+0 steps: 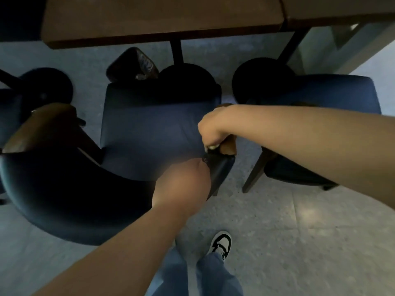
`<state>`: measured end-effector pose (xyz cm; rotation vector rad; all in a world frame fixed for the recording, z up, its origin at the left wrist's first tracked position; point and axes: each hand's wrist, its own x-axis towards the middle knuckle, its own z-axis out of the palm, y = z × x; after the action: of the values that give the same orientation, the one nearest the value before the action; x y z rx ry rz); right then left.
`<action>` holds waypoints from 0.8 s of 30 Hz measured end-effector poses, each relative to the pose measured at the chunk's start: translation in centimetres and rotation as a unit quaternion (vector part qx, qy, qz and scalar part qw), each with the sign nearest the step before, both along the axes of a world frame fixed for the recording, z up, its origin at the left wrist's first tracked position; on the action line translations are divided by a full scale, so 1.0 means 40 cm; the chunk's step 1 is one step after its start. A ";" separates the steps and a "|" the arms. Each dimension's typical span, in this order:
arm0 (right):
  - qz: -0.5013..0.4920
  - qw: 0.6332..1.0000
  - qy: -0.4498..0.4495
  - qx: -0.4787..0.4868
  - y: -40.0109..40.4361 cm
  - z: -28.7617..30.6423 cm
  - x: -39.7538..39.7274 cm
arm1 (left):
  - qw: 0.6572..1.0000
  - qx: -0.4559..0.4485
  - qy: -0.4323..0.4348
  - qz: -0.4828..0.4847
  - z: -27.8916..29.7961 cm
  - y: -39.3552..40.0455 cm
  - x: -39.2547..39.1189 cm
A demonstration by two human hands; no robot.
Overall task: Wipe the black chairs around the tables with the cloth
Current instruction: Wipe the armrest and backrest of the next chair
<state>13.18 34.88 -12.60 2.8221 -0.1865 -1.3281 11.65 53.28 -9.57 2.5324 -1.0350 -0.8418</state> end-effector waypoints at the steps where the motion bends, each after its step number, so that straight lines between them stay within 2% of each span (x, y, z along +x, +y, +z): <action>1: -0.024 1.000 0.001 0.010 -0.015 -0.003 0.014 | 1.000 0.000 0.001 -0.002 0.000 0.001 0.001; 4: -0.140 0.989 -0.021 0.042 -0.084 -0.018 0.041 | 1.000 0.004 0.007 -0.008 0.000 0.004 0.001; 6: -0.228 0.968 -0.077 0.071 -0.117 -0.025 0.033 | 1.000 0.006 0.011 -0.009 0.002 0.004 0.001; 8: -0.261 0.954 -0.116 0.096 -0.120 -0.020 0.022 | 1.000 0.008 0.012 -0.006 0.004 0.001 0.002; 10: -0.227 0.961 -0.131 0.090 -0.089 -0.001 -0.001 | 1.000 0.014 0.011 -0.006 0.007 0.001 0.001; 15: -0.062 0.985 -0.156 0.045 0.028 0.025 -0.090 | 1.000 0.015 0.014 -0.010 0.010 -0.001 0.001; 24: -0.109 0.993 -0.023 0.032 -0.063 -0.007 0.044 | 1.000 0.009 0.020 0.001 0.009 0.001 0.000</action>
<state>14.95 32.37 -12.89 2.9587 -0.4756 -1.3286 11.65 53.32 -9.23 2.5200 -1.0165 -0.9001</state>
